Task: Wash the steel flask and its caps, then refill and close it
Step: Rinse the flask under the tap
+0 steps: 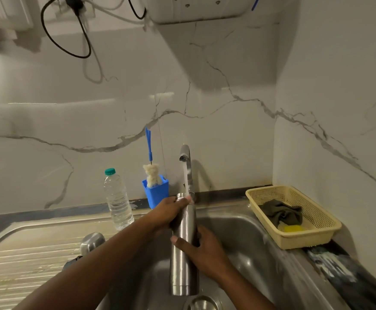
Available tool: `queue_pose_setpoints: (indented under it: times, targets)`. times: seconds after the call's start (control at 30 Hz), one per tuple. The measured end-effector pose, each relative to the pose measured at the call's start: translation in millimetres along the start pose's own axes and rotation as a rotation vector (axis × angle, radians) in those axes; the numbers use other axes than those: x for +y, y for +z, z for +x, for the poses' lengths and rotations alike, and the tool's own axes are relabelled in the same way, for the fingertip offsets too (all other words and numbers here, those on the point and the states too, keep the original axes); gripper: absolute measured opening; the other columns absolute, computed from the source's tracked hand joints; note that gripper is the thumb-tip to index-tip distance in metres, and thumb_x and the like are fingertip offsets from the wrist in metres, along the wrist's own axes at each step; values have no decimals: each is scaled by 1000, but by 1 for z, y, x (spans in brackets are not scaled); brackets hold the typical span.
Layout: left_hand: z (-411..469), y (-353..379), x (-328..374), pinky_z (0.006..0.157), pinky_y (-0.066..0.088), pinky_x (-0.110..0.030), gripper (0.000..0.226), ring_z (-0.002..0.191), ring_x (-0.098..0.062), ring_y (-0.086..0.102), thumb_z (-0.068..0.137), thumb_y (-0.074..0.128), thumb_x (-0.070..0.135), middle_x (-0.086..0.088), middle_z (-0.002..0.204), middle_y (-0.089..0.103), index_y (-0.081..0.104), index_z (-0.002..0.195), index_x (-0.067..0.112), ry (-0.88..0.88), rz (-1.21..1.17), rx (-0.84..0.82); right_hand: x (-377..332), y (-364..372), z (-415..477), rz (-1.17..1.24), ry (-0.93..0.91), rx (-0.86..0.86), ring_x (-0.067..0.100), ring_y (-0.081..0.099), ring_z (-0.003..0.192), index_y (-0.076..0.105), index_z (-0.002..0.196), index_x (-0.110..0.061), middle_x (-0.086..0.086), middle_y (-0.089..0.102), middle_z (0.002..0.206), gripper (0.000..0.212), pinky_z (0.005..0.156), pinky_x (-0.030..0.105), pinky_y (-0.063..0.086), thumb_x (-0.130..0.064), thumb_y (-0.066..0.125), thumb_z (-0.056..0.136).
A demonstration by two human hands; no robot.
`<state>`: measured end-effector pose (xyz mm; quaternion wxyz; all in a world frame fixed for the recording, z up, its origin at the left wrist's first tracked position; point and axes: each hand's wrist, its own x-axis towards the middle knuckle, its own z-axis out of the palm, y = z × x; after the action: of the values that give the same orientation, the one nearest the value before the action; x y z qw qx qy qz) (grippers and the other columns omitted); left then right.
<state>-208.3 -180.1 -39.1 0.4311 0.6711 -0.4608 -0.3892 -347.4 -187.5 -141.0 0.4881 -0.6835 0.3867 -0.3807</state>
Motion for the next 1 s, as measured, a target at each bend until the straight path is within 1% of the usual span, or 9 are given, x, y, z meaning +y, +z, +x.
queue_pose_setpoints:
  times: [0.17,0.27,0.37,0.53,0.67,0.73,0.8,0.9,1.0]
  targets:
    - [-6,0,-4,105,54,-50,27,97,-29,68,105,61,38,-14,100,71,67,107,12,-57,-353,-35,-2,-1,4,125,61,-14,6,74,97,67,118,-34,-9,77,108,67,92,39,61,-79,75,69]
    - [-6,-2,-7,105,53,-51,29,101,-31,67,104,62,40,-16,104,70,66,108,12,-52,-339,-11,0,3,8,152,100,-27,13,76,97,65,113,-33,-5,77,107,73,89,46,63,-80,82,61]
    - [-2,-4,-7,106,55,-50,33,111,-34,68,103,61,44,-20,119,69,63,115,13,-50,-178,9,0,1,6,127,106,-20,11,77,89,66,110,-31,-5,78,102,67,79,37,64,-72,86,61]
    - [8,1,-1,78,59,-34,36,92,-26,68,105,57,48,-14,103,68,63,103,13,-45,16,57,-2,-2,3,92,80,0,13,77,77,74,102,-26,-3,79,88,59,64,33,62,-62,91,59]
    - [8,8,-1,98,55,-45,32,91,-28,65,109,52,40,-16,97,66,60,98,11,-128,-242,109,-4,-5,5,118,111,12,19,78,76,78,98,-23,1,80,86,57,62,41,65,-61,90,59]
    - [7,10,0,90,55,-42,33,88,-26,64,109,53,41,-15,95,65,59,97,11,-141,-239,120,-5,-5,5,127,117,11,21,78,76,78,96,-21,3,80,85,55,62,46,65,-60,90,59]
    - [9,9,-3,75,56,-32,34,82,-21,65,106,55,47,-10,93,66,60,99,14,-87,-26,72,-6,-4,3,114,95,11,22,78,76,78,94,-20,4,79,84,53,60,45,65,-59,90,60]
    - [12,6,-7,60,53,-25,33,71,-14,64,102,61,50,-4,85,66,61,95,18,20,216,27,-8,-4,1,105,43,3,19,78,78,78,96,-24,1,80,86,49,66,41,64,-58,90,64]
    - [12,-1,-5,64,55,-28,38,75,-16,67,101,62,51,-5,88,69,65,106,14,15,114,38,-12,-5,0,167,23,-46,17,78,90,76,108,-29,-2,81,98,48,82,42,64,-54,90,70]
